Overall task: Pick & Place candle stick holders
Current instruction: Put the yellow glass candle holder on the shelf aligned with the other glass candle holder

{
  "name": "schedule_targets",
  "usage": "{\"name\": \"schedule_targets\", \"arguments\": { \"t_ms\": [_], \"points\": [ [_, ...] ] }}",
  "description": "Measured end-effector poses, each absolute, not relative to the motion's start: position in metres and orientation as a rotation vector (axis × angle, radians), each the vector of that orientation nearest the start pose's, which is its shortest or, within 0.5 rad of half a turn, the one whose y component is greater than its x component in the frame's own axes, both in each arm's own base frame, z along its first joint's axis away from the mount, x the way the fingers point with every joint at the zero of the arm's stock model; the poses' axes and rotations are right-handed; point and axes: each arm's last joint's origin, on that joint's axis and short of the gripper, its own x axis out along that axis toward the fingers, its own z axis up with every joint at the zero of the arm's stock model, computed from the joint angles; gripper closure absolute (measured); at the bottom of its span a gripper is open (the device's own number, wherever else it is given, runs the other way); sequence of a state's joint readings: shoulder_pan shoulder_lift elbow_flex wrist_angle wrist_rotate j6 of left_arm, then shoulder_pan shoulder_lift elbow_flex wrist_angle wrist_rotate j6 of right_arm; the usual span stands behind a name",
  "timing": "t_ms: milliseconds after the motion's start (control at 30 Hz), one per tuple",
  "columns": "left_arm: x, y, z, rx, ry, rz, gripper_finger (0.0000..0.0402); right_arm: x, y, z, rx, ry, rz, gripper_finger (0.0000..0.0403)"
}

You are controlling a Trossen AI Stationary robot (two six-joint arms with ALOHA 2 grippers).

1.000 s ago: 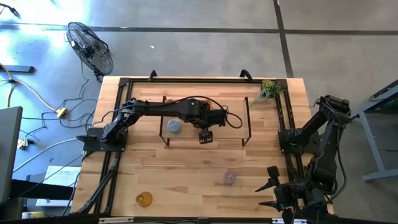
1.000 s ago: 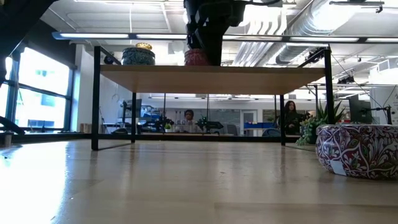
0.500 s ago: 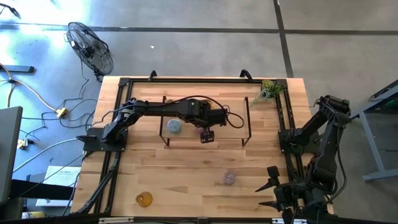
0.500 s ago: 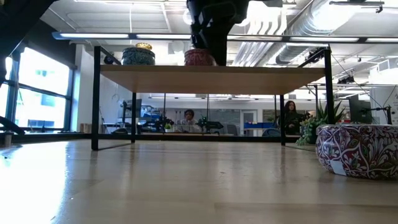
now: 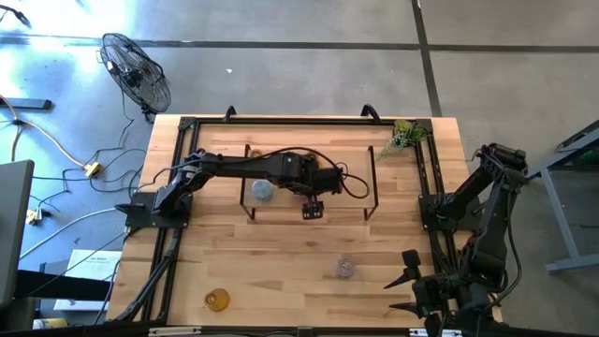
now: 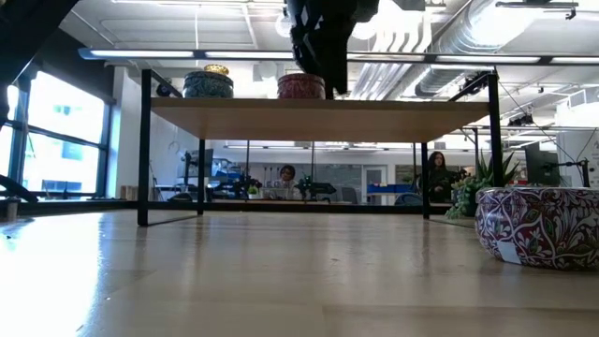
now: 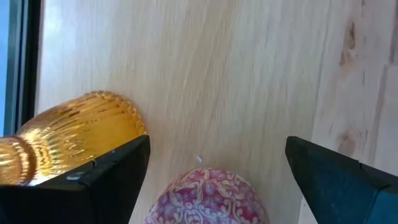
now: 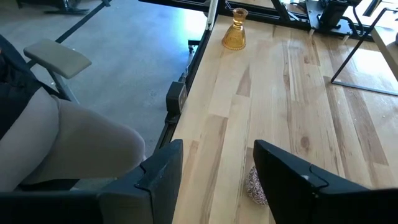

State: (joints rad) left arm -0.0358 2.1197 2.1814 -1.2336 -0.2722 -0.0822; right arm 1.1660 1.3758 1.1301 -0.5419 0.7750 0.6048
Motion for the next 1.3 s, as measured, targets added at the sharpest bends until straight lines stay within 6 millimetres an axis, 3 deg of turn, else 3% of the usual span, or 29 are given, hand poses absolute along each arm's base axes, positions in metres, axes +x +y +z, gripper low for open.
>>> {"name": "schedule_targets", "arguments": {
  "t_ms": [333, 700, 1033, 1300],
  "points": [
    [0.436, -0.024, 0.348, 0.098, 1.024, 0.203, 0.0033, 0.130, 0.253, 0.298, -0.065, 0.528, 0.216, 0.0208],
    [0.428, -0.078, 0.383, 0.042, 0.843, -0.049, 0.0033, 0.130, 0.253, 0.298, -0.065, 0.530, 0.219, 0.0208],
    [0.406, -0.128, 0.377, -0.035, 0.983, -0.260, 0.0033, 0.129, 0.253, 0.298, -0.063, 0.540, 0.234, 0.0208],
    [0.369, -0.175, 0.364, -0.184, 1.231, -0.079, 0.0033, 0.129, 0.254, 0.298, -0.075, 0.554, 0.258, 0.0208]
  ]
}}
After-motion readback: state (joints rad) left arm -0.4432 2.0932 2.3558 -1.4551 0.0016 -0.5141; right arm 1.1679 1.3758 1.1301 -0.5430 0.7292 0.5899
